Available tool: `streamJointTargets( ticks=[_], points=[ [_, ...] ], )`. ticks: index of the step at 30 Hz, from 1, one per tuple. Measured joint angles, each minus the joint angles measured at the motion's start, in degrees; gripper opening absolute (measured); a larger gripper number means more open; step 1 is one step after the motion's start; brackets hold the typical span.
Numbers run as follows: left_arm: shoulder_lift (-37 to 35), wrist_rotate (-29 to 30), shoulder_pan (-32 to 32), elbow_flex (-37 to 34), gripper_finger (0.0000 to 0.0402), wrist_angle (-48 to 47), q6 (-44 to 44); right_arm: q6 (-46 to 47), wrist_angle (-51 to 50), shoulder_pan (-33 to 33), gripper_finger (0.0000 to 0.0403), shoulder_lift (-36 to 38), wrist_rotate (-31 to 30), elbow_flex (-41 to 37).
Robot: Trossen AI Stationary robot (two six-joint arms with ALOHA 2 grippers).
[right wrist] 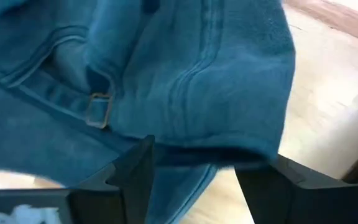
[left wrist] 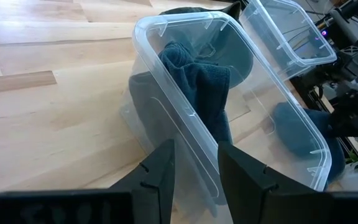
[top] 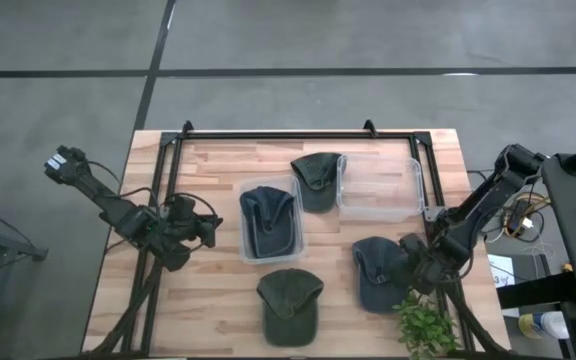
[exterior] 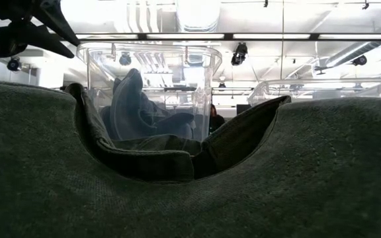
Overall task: Pick and place caps into container
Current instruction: Put the blue cap into the left transparent container
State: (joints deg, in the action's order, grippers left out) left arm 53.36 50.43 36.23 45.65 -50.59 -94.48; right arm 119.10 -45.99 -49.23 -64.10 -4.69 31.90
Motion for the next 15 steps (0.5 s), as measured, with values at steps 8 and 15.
streamJointTargets(
  ticks=[8,15],
  points=[
    [0.00,0.02,0.00,0.00,0.0114,0.05,0.00,1.05,12.32,0.00,0.0184,0.01,-2.15,-6.34],
    [0.00,0.02,0.00,0.00,0.0114,0.07,-0.02,2.25,11.95,0.00,0.0092,0.28,-3.01,-5.65]
  ],
)
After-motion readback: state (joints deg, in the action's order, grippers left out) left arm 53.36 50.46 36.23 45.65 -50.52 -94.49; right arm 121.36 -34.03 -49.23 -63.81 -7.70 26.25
